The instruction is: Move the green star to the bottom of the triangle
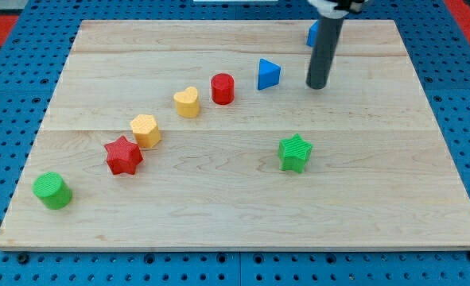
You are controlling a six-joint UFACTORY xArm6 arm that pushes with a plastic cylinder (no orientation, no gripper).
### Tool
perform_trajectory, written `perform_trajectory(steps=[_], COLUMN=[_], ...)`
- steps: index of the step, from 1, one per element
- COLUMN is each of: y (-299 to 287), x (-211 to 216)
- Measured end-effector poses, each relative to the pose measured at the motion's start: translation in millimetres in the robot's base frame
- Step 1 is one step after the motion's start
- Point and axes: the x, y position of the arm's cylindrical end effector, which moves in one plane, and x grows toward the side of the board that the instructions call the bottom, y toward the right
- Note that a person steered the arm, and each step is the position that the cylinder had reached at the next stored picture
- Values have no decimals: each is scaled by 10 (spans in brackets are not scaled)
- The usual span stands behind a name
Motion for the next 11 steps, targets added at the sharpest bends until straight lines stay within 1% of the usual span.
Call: perform_trajectory(steps=[1,2,3,4,5,6,7,8,9,10,11], y=[-274,-340,-2,266,128,-120,-302,-621,-671,-511,-474], x=[-271,-347,-42,875,1676,1751,1514,1210,1067,937,561])
